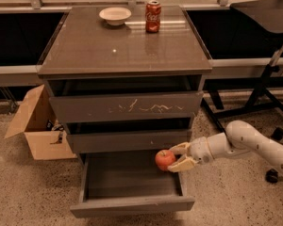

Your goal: Place apple into bottom drawer

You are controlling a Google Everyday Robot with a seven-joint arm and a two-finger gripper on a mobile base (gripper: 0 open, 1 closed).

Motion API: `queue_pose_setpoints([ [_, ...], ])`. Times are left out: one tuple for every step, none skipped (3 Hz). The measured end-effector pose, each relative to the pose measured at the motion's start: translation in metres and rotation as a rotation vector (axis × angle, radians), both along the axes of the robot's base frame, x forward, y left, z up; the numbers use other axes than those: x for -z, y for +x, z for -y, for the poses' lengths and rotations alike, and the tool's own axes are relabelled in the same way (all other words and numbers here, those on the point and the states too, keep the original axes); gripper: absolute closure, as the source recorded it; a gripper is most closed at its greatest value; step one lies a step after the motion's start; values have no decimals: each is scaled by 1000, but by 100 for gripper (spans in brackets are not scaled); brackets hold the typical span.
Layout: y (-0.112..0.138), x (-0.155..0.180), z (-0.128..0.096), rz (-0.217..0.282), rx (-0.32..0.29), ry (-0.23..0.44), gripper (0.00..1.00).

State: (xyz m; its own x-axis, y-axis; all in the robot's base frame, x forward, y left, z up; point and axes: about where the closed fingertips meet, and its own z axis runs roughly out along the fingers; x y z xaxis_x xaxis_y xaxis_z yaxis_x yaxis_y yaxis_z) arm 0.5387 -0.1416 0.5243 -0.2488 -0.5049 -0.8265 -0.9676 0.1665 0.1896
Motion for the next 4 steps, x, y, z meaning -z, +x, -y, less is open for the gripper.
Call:
queue_pose_setpoints([
  [0, 1, 1, -1, 1, -1, 100],
  [8, 27, -4, -17, -3, -21, 100],
  [22, 76, -7, -39, -1, -78, 100],
  [37, 130, -17, -80, 13, -145, 100],
])
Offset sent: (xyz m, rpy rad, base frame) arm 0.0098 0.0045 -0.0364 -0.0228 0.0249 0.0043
